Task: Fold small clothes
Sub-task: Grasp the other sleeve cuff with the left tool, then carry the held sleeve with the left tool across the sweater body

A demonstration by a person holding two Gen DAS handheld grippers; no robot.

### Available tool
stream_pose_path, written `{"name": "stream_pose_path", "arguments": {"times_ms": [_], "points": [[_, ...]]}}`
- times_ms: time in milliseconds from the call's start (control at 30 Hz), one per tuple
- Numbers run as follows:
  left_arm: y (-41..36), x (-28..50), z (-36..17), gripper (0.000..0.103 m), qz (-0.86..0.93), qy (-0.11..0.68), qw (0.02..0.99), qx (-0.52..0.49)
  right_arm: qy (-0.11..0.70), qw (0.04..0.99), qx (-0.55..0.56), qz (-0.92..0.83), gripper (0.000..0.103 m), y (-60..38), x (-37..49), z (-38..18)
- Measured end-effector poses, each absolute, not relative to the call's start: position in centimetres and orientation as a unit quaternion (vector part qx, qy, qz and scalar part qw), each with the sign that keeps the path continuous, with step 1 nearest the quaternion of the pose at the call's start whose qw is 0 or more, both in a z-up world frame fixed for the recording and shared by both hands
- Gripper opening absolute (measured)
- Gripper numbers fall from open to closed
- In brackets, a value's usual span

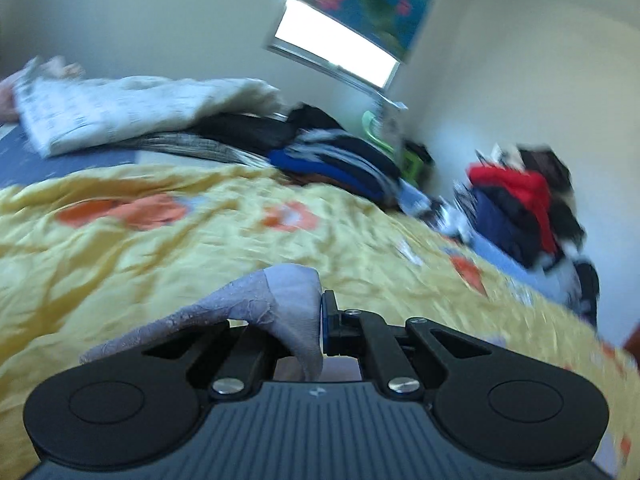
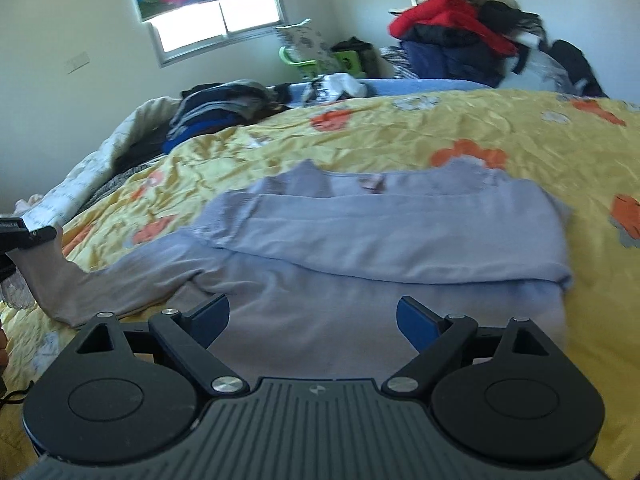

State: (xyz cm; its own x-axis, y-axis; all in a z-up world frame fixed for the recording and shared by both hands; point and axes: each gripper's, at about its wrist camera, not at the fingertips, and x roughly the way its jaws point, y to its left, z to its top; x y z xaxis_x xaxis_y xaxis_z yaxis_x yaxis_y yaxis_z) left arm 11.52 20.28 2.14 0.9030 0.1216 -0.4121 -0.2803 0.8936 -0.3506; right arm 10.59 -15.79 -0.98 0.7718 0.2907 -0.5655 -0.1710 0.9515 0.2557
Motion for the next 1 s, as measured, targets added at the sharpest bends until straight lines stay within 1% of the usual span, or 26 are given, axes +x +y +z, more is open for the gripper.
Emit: {"name": "stream_pose_path", "arguments": {"times_ms": [100, 200, 433, 767, 1000], "points": [[16.5, 13.9, 2.0, 0.004, 0.077, 0.231, 0.960, -0.138, 0.314, 0.938, 0.099, 0.110, 0.092, -16.8, 10.6, -1.2], [12.6, 15.2, 1.2, 0.004, 0.070, 0.242, 0.966, -0.063, 0.312, 0.940, 0.100, 0.099, 0.093, -17.6, 10.4, -1.3], [7.6, 16.9, -0.6, 0.004, 0.052, 0.265, 0.963, 0.011, 0.313, 0.940, 0.107, 0.084, 0.093, -19.3, 9.9, -1.5], [5.9, 18.0, -0.5, 0.004, 0.054, 0.264, 0.962, 0.050, 0.315, 0.939, 0.127, 0.058, 0.093, -22.0, 9.4, -2.3], [4.8, 18.8, 0.3, 0.004, 0.047, 0.261, 0.963, 0.058, 0.314, 0.939, 0.126, 0.056, 0.093, -22.5, 9.0, -2.5]]}}
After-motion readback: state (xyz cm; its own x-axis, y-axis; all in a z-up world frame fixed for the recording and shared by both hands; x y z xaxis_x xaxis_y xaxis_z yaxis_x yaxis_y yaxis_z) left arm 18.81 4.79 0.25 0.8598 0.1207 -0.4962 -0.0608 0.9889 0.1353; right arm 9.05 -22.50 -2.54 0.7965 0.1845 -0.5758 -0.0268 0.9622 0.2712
